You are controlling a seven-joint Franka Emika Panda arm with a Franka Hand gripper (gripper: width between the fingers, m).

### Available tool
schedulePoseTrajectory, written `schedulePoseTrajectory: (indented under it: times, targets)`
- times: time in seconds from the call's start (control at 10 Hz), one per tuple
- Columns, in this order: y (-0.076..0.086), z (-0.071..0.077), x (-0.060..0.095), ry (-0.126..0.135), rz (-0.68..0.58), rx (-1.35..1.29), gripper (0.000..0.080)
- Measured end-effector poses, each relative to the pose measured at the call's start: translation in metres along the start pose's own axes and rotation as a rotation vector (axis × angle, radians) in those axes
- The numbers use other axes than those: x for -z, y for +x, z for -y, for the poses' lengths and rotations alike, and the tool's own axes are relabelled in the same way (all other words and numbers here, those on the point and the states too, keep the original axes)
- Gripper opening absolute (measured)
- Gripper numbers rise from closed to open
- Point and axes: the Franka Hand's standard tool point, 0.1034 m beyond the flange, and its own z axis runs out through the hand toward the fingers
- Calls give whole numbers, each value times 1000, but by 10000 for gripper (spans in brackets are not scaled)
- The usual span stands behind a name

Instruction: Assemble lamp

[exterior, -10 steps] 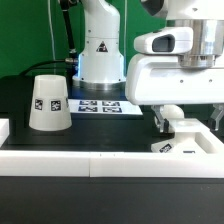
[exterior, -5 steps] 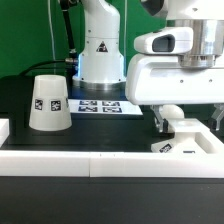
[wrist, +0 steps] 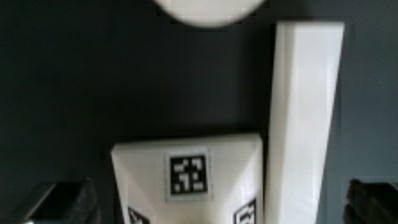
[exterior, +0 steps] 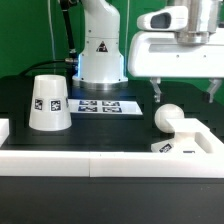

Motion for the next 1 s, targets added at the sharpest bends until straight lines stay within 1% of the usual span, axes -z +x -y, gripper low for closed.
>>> schedulePoseTrajectory:
  times: [0.1, 0.2, 0.5, 0.7, 0.8, 1.0]
  targets:
    - [-18, -2, 0, -1, 0, -1, 699]
    - [-29, -3, -4, -1, -3, -1, 699]
    - [-29, -2, -5, 1, -1, -17, 699]
    - [-29, -1, -5, 14, 3, -163, 699]
    - [-32, -6, -6, 27, 25, -273, 699]
    - [-38, -14, -10, 64, 52, -466, 699]
